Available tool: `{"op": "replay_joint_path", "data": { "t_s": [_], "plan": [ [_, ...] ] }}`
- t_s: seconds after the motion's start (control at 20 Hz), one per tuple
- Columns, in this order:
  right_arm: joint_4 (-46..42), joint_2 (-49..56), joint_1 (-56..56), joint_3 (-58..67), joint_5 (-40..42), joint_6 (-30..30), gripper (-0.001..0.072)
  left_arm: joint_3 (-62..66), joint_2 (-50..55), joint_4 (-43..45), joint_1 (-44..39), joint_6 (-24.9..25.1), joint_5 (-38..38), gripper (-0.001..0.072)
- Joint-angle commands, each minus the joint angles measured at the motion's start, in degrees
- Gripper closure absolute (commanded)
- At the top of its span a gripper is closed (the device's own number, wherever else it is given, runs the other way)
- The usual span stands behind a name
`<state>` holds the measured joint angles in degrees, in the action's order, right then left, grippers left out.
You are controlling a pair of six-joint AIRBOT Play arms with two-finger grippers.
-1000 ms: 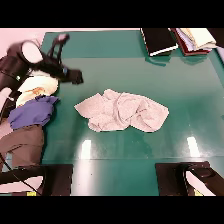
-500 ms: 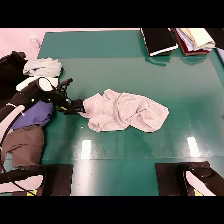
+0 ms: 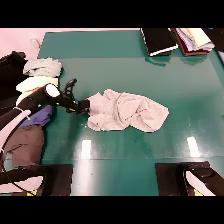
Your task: Fold the shirts.
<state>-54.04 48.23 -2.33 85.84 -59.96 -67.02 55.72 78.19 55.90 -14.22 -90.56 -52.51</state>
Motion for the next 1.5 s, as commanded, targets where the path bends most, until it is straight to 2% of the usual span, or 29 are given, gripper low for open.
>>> {"op": "replay_joint_path", "data": {
  "t_s": [0.0, 0.15, 0.3, 0.35, 0.4, 0.45, 0.5, 0.6, 0.65, 0.7, 0.95, 1.0, 1.05, 1.15, 1.3, 1.45],
  "plan": [
    [-6.4, -0.4, 0.0, -2.0, -5.4, -1.0, 0.0700, 4.1, -1.4, 0.8, 3.9, -0.4, 0.2, 0.0687],
    [-12.5, -1.9, 2.9, -11.9, -9.8, -5.7, 0.0700, 10.0, -3.2, 3.1, 7.2, 1.1, -0.9, 0.0687],
    [-12.3, 0.1, 11.6, -24.2, -15.2, -6.5, 0.0699, 13.5, -3.7, 5.4, 7.6, 1.1, -1.1, 0.0687],
    [-11.9, 1.8, 15.0, -28.5, -15.7, -6.5, 0.0588, 13.5, -3.7, 5.4, 7.6, 1.1, -1.1, 0.0687],
    [-11.5, 3.8, 17.9, -32.1, -15.4, -6.5, 0.0285, 13.5, -3.6, 5.5, 7.6, 1.1, -1.3, 0.0687],
    [-11.0, 6.4, 20.5, -35.2, -14.9, -6.5, 0.0161, 13.5, -3.6, 5.5, 7.6, 1.1, -1.6, 0.0687],
    [-9.7, 9.1, 22.4, -37.7, -13.8, -6.5, 0.0161, 13.5, -3.6, 5.7, 7.6, 1.1, -1.7, 0.0687],
    [-6.3, 14.2, 23.9, -41.7, -10.2, -6.0, 0.0164, 13.5, -3.6, 5.7, 7.6, 1.1, -1.8, 0.0687],
    [-4.4, 16.9, 23.3, -42.9, -8.2, -5.7, 0.0204, 13.5, -3.5, 5.7, 7.6, 1.1, -1.8, 0.0687],
    [-3.2, 19.2, 22.1, -43.4, -6.6, -5.5, 0.0209, 13.5, -3.6, 5.7, 7.6, 1.1, -1.7, 0.0687],
    [-2.4, 28.7, 12.3, -39.3, 0.1, -5.6, 0.0213, 13.5, -3.6, 5.8, 7.6, 1.1, -1.8, 0.0687],
    [-2.7, 29.8, 10.8, -38.0, 0.9, -5.5, 0.0284, 13.5, -3.6, 5.8, 7.6, 1.1, -1.8, 0.0687],
    [-2.7, 30.5, 9.5, -36.6, 2.0, -5.5, 0.0391, 13.5, -3.6, 5.8, 7.6, 1.1, -1.8, 0.0687],
    [-3.5, 30.4, 7.6, -33.8, 3.3, -5.0, 0.0706, 13.5, -3.8, 5.8, 7.6, 1.1, -1.5, 0.0687],
    [-6.6, 25.6, 6.9, -27.2, 1.6, -4.4, 0.0700, 16.3, -7.9, 7.8, 7.6, 1.0, -0.5, 0.0688],
    [-10.8, 16.0, 7.3, -16.9, -2.6, -3.2, 0.0701, 27.0, -15.3, 11.9, 7.6, 1.0, -0.6, 0.0688]
  ]
}}
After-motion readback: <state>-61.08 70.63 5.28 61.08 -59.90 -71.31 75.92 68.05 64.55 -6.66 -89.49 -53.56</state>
